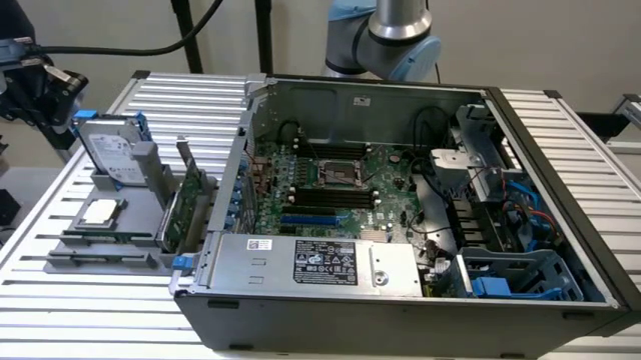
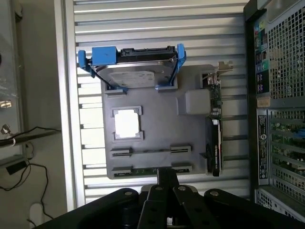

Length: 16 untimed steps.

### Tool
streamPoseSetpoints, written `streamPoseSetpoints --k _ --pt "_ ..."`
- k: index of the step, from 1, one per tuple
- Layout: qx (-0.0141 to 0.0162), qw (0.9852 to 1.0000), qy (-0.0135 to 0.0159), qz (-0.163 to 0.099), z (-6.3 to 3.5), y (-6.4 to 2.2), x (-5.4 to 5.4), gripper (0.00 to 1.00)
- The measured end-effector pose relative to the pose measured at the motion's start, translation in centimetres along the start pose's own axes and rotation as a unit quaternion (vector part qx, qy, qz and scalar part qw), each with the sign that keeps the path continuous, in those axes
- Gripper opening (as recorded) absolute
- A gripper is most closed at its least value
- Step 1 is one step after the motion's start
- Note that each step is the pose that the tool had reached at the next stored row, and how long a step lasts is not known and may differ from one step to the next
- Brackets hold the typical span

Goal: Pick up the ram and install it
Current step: 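Reach for the ram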

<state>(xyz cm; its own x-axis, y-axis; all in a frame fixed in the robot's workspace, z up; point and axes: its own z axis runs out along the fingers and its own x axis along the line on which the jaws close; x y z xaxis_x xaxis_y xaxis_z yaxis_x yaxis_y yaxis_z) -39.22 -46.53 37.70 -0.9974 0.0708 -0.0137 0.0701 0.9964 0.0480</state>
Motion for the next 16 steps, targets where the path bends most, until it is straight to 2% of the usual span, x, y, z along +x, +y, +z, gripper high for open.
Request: streamPoseSetpoints --k 5,8,10,12,14,16 --pt "-0.0001 1.0 -0.0001 0.0 0.06 -0.05 0.0 0.0" --pt "0.0 1.0 0.0011 0.0 0.37 -0.37 0.0 0.0" --pt "0.0002 1.0 0.0035 -0.001 0.62 -0.68 0.0 0.0" --pt "0.0005 0.9999 0.0084 -0.006 0.81 -0.84 0.0 0.0" --pt "0.0006 0.9997 0.0118 -0.022 0.93 -0.84 0.0 0.0" --pt "0.0006 0.9991 0.0134 -0.041 1.02 -0.85 0.0 0.0"
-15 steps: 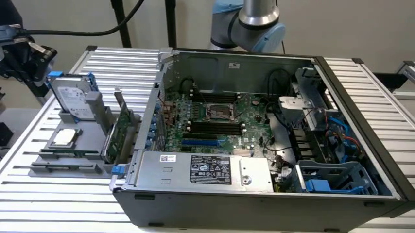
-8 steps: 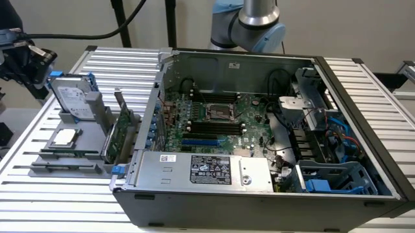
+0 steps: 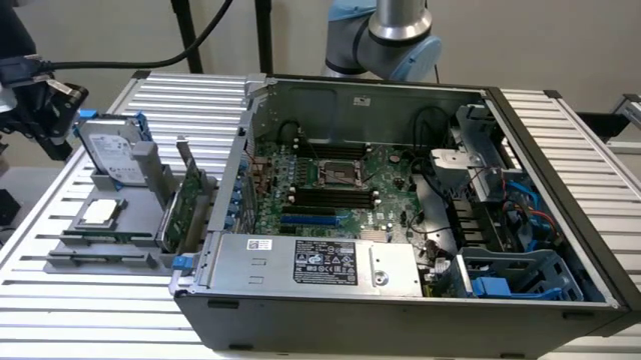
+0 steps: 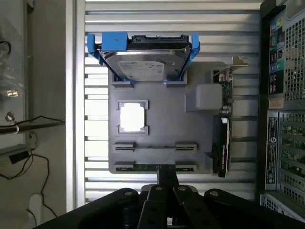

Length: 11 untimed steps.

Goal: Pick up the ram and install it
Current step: 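Reach for the ram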

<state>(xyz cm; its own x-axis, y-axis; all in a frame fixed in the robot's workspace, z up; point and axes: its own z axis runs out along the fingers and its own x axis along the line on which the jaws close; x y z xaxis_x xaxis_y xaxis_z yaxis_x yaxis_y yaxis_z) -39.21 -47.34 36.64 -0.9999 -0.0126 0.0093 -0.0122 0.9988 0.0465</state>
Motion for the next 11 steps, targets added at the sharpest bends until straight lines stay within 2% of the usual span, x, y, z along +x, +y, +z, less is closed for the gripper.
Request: streamPoseSetpoints --k 3,6,11 --pt "0.0002 0.9996 0.0012 -0.027 0.16 -0.01 0.0 0.0" --pt "0.0005 0.9986 0.0025 -0.054 0.31 -0.02 0.0 0.0" --pt "0.0009 0.9951 0.0046 -0.099 0.6 -0.03 0.0 0.0"
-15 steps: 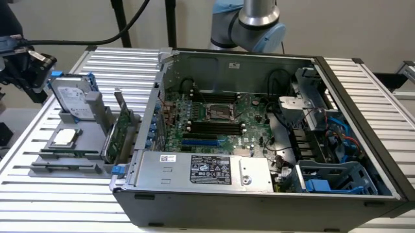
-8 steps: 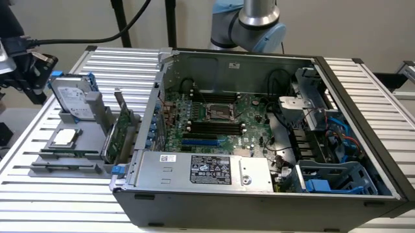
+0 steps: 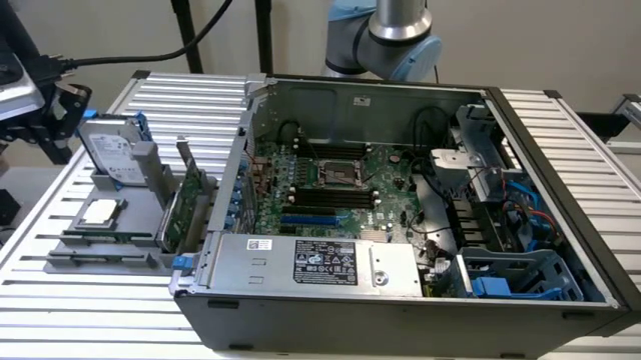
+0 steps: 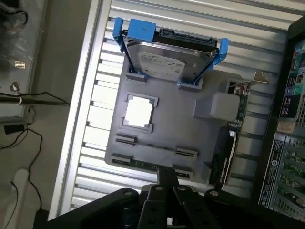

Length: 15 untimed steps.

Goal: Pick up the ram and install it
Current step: 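Reach for the ram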

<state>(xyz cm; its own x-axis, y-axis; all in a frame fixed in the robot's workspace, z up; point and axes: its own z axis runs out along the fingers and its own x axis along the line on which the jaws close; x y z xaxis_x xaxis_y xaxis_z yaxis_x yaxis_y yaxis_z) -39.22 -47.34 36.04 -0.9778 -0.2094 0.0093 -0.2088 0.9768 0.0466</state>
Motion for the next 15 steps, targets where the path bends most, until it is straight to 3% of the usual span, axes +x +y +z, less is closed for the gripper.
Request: streamPoseSetpoints --k 4,8,12,15 --pt "0.0003 0.9993 0.0017 -0.037 0.24 -0.01 0.0 0.0" --pt "0.0007 0.9973 0.0035 -0.073 0.47 -0.02 -0.01 0.0" --pt "0.001 0.994 0.0051 -0.109 0.71 -0.03 -0.01 0.0" --pt "0.0012 0.9907 0.0063 -0.136 0.89 -0.04 -0.01 0.0"
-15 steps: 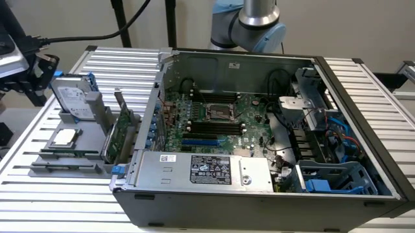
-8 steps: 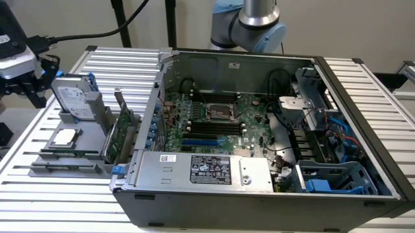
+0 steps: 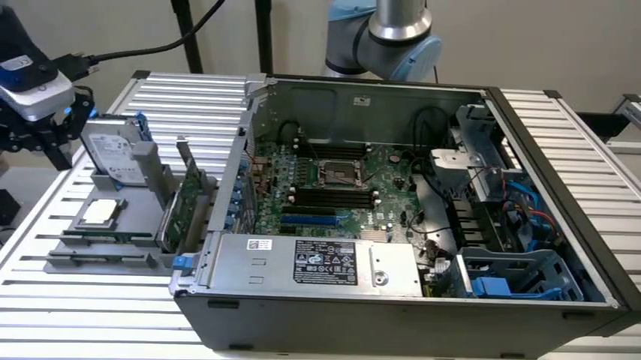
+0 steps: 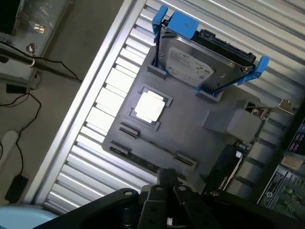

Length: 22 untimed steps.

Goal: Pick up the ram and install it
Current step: 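Reach for the ram, then pick up the ram and move it above insertion slot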

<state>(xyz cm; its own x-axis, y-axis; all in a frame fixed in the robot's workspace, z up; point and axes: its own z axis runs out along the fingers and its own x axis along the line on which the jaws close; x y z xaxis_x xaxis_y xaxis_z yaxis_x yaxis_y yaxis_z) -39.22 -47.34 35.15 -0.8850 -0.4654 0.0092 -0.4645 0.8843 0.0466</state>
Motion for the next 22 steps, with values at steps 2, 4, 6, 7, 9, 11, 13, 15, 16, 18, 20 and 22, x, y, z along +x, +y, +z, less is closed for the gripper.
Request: streamPoseSetpoints --k 2,4,6,7,9,11,13,15,16,18,20,22 --pt "0.0001 0.9998 0.0009 -0.019 0.12 0.0 0.0 0.0" --pt "0.0003 0.9993 0.0018 -0.036 0.23 -0.01 0.0 0.0" --pt "0.0005 0.9985 0.0026 -0.054 0.35 -0.02 0.0 0.0" --pt "0.0006 0.9979 0.003 -0.064 0.42 -0.02 0.0 0.0" --pt "0.0008 0.9966 0.0039 -0.082 0.54 -0.03 0.0 0.0" --pt "0.0009 0.995 0.0048 -0.1 0.66 -0.03 0.0 0.0" --pt "0.0011 0.993 0.0055 -0.118 0.79 -0.03 0.0 0.0" --pt "0.0013 0.9906 0.0065 -0.137 0.93 -0.05 0.0 0.0" --pt "0.0014 0.9894 0.0068 -0.145 1.0 -0.05 0.0 0.0" --pt "0.0015 0.9866 0.0077 -0.163 1.12 -0.05 0.0 0.0" --pt "0.0017 0.9835 0.0086 -0.181 1.25 -0.06 0.0 0.0" --pt "0.0018 0.9801 0.0094 -0.198 1.39 -0.07 0.0 0.0"
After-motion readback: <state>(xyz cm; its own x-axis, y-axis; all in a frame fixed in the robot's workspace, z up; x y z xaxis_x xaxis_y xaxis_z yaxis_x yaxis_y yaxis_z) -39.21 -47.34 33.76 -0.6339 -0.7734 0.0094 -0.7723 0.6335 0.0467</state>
